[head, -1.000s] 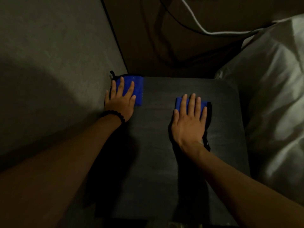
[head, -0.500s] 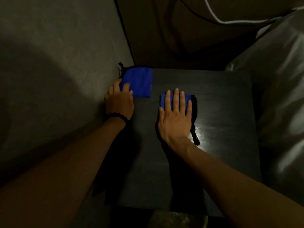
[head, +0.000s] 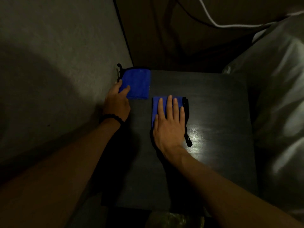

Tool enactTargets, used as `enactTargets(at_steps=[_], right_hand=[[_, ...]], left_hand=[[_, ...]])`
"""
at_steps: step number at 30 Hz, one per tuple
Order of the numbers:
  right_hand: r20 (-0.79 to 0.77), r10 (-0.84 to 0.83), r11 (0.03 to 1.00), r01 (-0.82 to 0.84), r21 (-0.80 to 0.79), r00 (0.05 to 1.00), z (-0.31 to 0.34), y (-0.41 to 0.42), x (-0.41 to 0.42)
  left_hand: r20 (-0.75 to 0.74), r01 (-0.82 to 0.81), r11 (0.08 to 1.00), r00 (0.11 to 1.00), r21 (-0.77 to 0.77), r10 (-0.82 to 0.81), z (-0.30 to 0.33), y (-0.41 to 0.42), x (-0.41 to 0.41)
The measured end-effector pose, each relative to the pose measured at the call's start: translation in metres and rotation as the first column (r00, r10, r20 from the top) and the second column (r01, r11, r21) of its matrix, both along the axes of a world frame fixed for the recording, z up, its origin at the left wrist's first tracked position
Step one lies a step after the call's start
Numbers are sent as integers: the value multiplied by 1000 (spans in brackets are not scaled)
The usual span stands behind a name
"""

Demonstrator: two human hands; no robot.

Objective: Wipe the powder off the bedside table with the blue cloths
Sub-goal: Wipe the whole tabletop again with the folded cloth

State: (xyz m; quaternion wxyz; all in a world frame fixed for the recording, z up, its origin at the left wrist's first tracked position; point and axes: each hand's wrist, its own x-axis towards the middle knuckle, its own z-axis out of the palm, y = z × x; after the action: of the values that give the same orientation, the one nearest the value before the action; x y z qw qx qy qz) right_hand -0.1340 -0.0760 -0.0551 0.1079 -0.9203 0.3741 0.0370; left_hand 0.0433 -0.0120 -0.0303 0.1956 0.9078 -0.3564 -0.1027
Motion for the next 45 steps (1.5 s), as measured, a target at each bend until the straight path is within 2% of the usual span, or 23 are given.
enactTargets(at_steps=[6, 11, 16, 21, 24, 27, 31, 36, 40, 45], right_hand=[[30, 71, 997, -71, -17, 997, -6, 15, 10], [66, 92, 996, -92, -2, 994, -8, 31, 25], [86, 145, 988, -149, 38, 986, -6, 45, 44], [186, 183, 975, -201, 88, 965, 0, 59, 55], [117, 279, 953, -290, 87, 953, -1, 70, 63], [2, 413, 910, -413, 39, 911, -4, 82, 62], [-44, 532, 847, -532, 6, 846, -6, 82, 50], [91, 543, 839, -544, -17, 835, -4, 77, 35], [228, 574, 813, -580, -46, 787, -8, 65, 18], [251, 578, 806, -591, -28, 776, -6, 53, -4]], left_hand=[[-133, -21, 999, 991, 28, 25, -1, 0, 4], [-120, -4, 995, 993, 100, 16, -4, 0, 7], [-251, -65, 998, 966, 19, 67, -8, -3, 11], [-375, -155, 985, 920, -80, 114, -5, -5, 15], [-402, -199, 974, 905, -107, 141, -4, -7, 14], [-328, -139, 988, 938, -67, 109, -4, -4, 13], [-231, -55, 998, 972, -19, 49, -6, 0, 12], [-117, 51, 984, 993, 172, -31, -13, 9, 6], [-130, 70, 974, 991, 217, -43, -12, 7, 7], [-72, 78, 960, 996, 268, -61, -12, 12, 4]])
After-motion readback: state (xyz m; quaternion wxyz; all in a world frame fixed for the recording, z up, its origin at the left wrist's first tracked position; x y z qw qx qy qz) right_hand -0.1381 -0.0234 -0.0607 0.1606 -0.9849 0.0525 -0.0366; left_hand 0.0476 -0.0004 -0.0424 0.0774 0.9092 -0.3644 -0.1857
